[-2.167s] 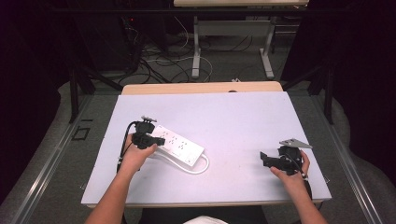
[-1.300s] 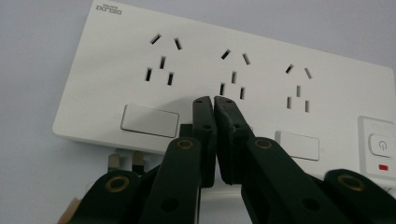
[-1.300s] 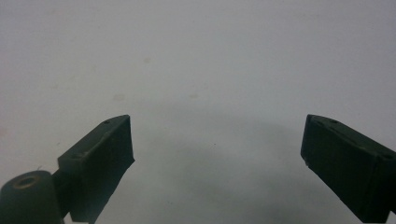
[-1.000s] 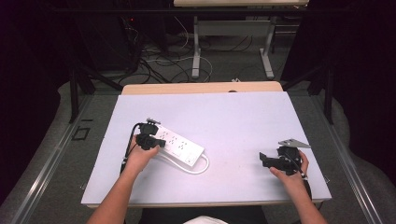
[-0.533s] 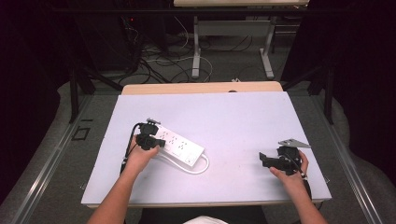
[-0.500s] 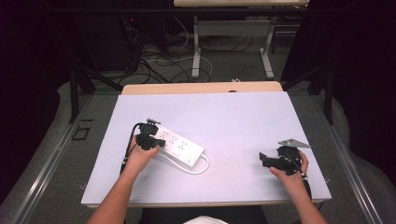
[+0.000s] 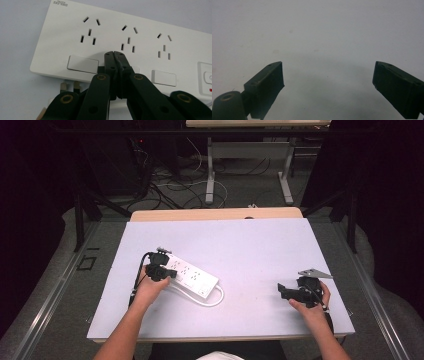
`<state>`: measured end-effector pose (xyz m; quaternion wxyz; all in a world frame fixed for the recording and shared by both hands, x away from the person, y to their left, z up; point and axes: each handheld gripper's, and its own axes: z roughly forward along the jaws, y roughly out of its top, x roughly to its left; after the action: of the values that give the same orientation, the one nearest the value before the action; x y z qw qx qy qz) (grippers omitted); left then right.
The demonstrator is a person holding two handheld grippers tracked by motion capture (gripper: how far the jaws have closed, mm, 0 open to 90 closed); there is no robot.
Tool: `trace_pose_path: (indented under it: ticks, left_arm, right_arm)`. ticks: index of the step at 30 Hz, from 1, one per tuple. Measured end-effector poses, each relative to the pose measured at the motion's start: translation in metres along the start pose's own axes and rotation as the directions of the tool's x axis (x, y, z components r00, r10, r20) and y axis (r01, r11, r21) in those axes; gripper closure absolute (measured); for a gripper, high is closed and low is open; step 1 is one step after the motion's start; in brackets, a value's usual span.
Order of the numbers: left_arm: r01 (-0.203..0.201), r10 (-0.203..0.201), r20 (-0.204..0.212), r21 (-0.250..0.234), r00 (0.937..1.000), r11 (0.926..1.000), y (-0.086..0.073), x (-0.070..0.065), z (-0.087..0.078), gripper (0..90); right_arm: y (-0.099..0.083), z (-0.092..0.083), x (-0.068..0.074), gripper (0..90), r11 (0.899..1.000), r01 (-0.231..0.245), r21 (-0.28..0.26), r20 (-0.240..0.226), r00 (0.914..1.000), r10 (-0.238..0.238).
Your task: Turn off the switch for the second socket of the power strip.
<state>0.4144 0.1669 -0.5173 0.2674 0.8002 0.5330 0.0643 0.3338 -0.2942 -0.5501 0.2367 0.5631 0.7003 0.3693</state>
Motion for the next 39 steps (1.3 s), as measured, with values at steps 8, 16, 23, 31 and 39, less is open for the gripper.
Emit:
trace_pose_path:
  ticks: [8,16,23,31,39]
  left_arm:
    - [-0.002,0.002,-0.012,-0.008,0.9999,1.0,0.0,-0.001,0.001,90.0]
    - [-0.014,0.014,-0.014,-0.02,0.9998,0.9997,-0.002,-0.002,-0.003,88.5]
    - [-0.012,0.012,-0.001,-0.055,0.9999,0.9984,-0.002,-0.003,-0.01,86.8]
    - [-0.009,0.008,-0.003,-0.129,1.0,0.9916,-0.002,-0.002,-0.017,84.7]
    - [-0.005,0.003,-0.009,-0.187,1.0,0.9824,-0.003,-0.001,-0.022,80.5]
  right_arm:
    - [0.0,0.001,0.0,9.4,1.0,0.004,0.001,-0.002,1.0,-0.004]
    - [0.0,0.002,0.0,9.4,1.0,-0.005,0.002,-0.006,1.0,0.005]
    - [0.001,0.004,0.0,9.4,1.0,-0.006,0.005,-0.012,0.9999,0.006]
    - [0.0,0.003,0.0,9.5,1.0,-0.013,0.008,-0.015,0.9998,0.013]
    - [-0.002,0.001,-0.003,9.6,1.0,-0.02,0.004,-0.007,0.9998,0.02]
